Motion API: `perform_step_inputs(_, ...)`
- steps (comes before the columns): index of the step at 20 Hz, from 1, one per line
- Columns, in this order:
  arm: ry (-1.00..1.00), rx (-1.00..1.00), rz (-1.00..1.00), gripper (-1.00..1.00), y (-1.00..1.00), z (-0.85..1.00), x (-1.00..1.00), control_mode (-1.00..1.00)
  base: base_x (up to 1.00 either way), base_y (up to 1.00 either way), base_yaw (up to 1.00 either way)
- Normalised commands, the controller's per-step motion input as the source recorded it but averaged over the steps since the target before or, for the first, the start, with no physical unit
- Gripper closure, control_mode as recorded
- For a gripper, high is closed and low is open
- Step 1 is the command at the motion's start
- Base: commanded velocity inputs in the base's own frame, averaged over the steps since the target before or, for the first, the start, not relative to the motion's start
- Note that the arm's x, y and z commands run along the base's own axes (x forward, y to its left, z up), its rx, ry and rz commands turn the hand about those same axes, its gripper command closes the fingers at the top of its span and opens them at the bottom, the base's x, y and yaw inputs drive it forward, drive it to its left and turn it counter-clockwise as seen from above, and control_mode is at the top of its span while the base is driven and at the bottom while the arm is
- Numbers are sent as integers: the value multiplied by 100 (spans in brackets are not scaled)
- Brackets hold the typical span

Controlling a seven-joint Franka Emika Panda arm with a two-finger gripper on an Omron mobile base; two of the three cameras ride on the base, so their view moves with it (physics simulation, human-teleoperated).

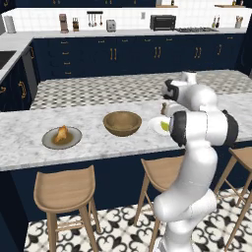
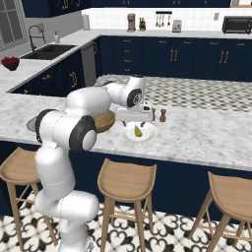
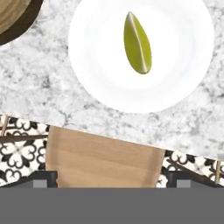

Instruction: Pick the chicken drumstick and lemon wedge from their plates and place them in the bowl. Then put the bowl in the fridge.

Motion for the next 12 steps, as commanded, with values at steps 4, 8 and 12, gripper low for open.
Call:
perform_step_inputs(4, 6, 0, 0, -100, 0, -66, 46, -100, 0, 0, 0)
perform_step_inputs(8, 0, 0, 0, -100, 0, -40, 57, -100, 0, 0, 0)
perform_step_inputs(12, 4, -1, 0, -100, 9, -59, 20, -100, 0, 0, 0)
